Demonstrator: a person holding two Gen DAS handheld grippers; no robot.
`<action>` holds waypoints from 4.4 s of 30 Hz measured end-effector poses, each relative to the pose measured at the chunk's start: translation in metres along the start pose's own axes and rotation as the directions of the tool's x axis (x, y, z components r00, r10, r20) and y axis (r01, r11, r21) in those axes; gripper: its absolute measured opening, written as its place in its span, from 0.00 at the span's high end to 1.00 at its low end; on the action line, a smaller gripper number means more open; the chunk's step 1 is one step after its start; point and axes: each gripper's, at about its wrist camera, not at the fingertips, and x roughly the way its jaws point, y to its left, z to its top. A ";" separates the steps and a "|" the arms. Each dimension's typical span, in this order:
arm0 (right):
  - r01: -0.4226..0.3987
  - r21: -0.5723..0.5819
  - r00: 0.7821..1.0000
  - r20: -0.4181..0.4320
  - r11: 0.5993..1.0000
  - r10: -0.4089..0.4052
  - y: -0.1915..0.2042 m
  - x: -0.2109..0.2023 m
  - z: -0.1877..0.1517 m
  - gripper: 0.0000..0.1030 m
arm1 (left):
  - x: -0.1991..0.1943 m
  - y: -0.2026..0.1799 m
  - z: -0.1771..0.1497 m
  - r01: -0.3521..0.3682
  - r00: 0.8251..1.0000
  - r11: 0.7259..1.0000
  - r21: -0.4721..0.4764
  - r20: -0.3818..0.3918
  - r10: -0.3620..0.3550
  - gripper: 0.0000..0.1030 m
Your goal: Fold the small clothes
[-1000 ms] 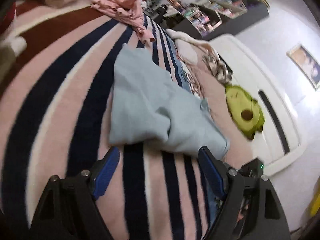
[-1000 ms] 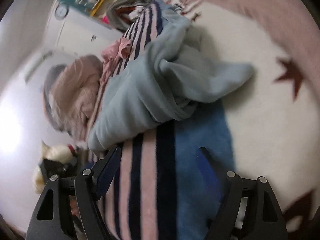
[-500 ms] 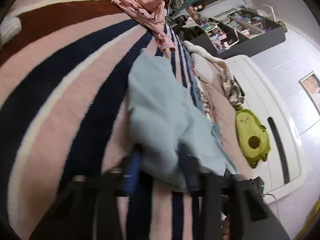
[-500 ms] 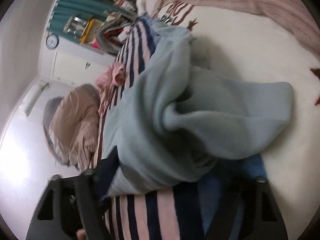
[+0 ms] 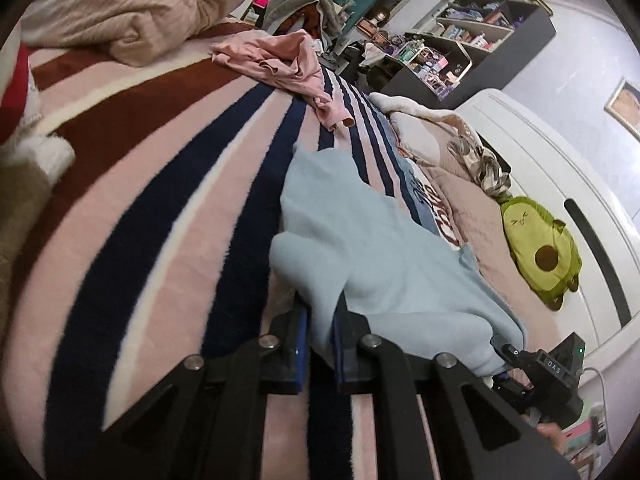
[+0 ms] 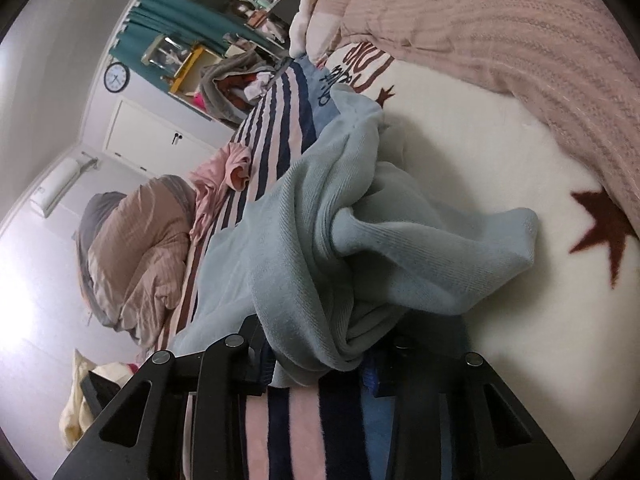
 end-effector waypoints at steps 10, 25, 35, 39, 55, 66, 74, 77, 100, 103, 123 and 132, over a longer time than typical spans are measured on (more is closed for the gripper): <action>0.077 -0.152 0.986 -0.138 0.985 -0.099 -0.001 -0.014 -0.011 0.41 | -0.029 0.010 -0.024 0.113 0.987 0.992 -0.062 -0.111 -0.119 0.40; 0.056 -0.628 0.985 -0.095 0.776 -0.147 0.083 -0.036 -0.001 0.80 | 0.034 -0.012 -0.022 0.198 0.976 0.948 -0.250 -0.043 -0.215 0.35; 0.160 -0.666 0.952 -0.092 0.729 -0.293 0.060 0.007 0.002 0.90 | 0.040 -0.007 -0.004 0.101 0.994 0.975 -0.198 -0.012 -0.105 0.80; 0.152 -0.674 0.953 -0.095 0.723 -0.288 0.058 0.000 -0.001 0.89 | 0.032 -0.035 0.008 0.103 0.995 0.993 -0.054 0.016 -0.102 0.90; 0.199 -0.567 0.975 0.034 0.799 -0.219 0.032 -0.079 0.019 0.85 | 0.088 -0.262 -0.055 0.392 0.915 0.783 0.484 -0.298 -0.273 0.93; 0.320 -0.507 0.947 0.144 0.800 -0.288 0.012 -0.130 0.034 0.85 | 0.087 -0.267 -0.085 0.369 0.917 0.779 0.507 -0.336 -0.216 0.46; 0.236 -0.585 0.971 0.117 0.776 -0.207 0.046 -0.105 0.041 0.79 | 0.018 -0.236 -0.055 0.405 0.910 0.772 0.490 -0.294 -0.291 0.36; 0.157 -0.627 0.986 0.060 0.763 -0.154 0.068 -0.081 0.037 0.76 | 0.006 -0.213 -0.038 0.317 0.947 0.810 0.493 -0.217 -0.238 0.36; 0.102 -0.456 0.920 -0.295 0.884 -0.258 0.033 -0.002 0.081 0.15 | 0.092 -0.155 0.015 0.325 0.910 0.905 0.272 -0.352 -0.221 0.25; 0.106 -0.442 0.899 -0.340 0.891 -0.276 0.030 0.020 0.083 0.15 | 0.108 -0.155 0.015 0.326 0.901 0.907 0.267 -0.379 -0.213 0.25; -0.086 -0.355 0.870 -0.483 0.931 -0.104 0.005 0.063 0.076 0.45 | 0.167 -0.145 0.004 0.398 0.843 0.890 0.221 -0.471 -0.260 0.68; -0.137 -0.414 0.894 -0.443 0.900 -0.068 0.031 0.054 0.069 0.71 | 0.137 -0.164 0.004 0.354 0.894 0.857 0.375 -0.404 -0.192 0.80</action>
